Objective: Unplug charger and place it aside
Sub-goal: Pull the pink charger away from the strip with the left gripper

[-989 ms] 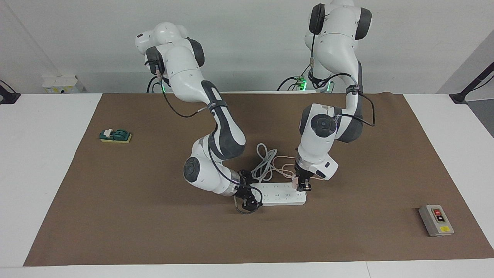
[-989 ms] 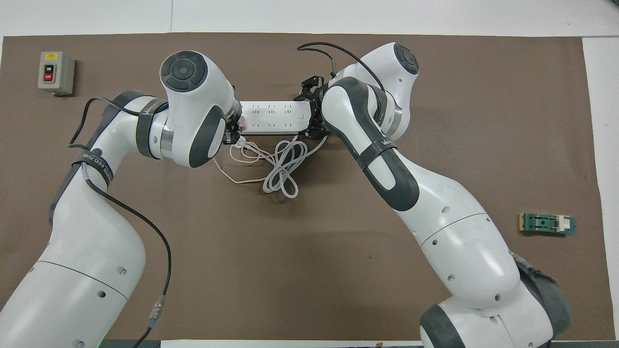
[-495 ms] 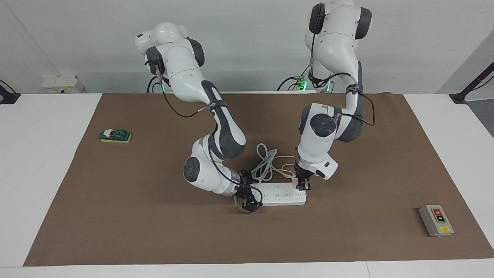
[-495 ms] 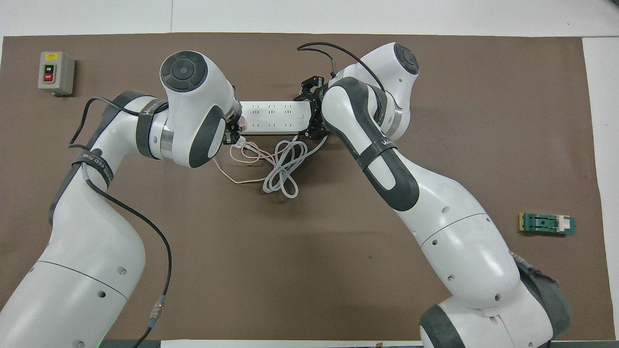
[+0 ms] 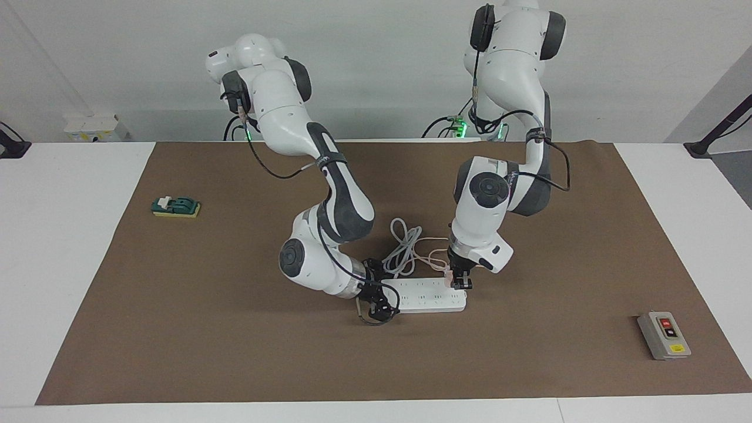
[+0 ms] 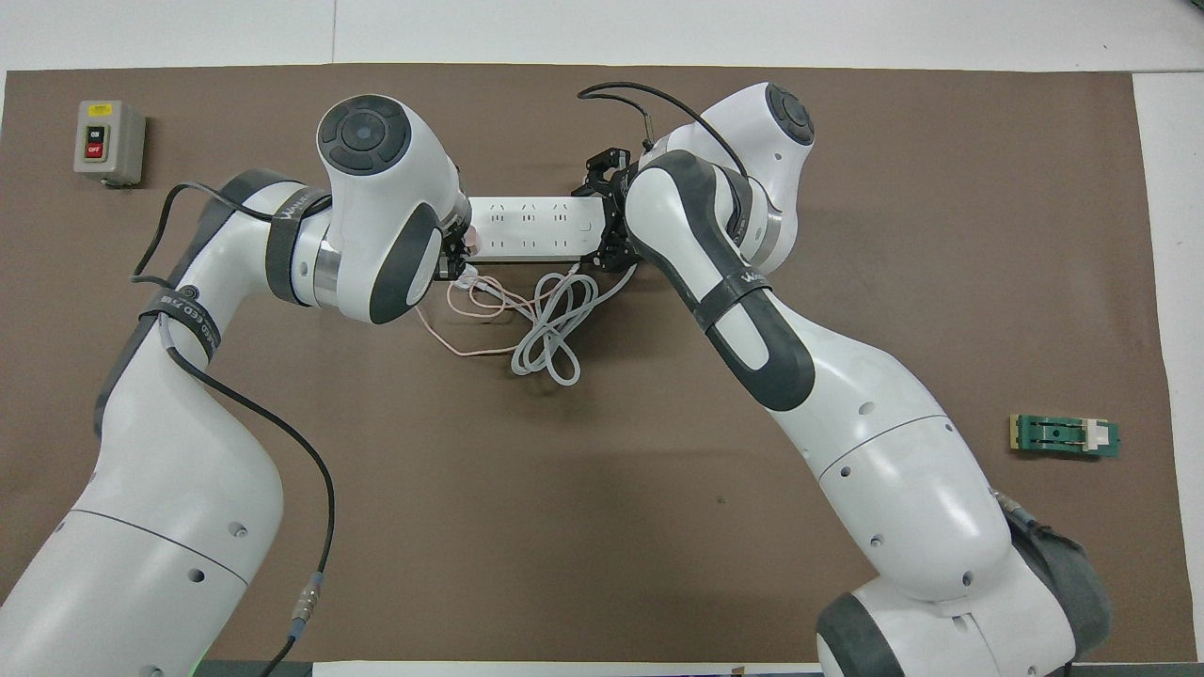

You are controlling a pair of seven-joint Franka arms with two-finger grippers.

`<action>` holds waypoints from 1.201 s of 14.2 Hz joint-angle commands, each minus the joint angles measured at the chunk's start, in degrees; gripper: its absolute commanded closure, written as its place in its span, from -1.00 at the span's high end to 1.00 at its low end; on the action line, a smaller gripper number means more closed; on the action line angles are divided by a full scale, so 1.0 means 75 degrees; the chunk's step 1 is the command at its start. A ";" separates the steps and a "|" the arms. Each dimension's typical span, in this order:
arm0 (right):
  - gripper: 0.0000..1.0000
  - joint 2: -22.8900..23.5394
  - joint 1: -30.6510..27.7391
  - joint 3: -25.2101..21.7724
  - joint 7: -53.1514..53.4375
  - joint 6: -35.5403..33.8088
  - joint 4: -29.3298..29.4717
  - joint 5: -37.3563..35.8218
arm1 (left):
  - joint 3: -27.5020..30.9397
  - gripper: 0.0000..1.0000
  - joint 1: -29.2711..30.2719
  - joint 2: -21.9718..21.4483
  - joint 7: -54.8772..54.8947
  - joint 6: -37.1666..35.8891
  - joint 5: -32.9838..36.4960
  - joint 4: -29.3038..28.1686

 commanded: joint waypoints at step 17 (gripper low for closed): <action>1.00 -0.0926 -0.0031 0.0020 0.0327 0.0016 -0.0208 -0.0118 | 0.0147 -1.00 0.3174 -0.2595 0.7285 -0.3996 0.0026 -0.0048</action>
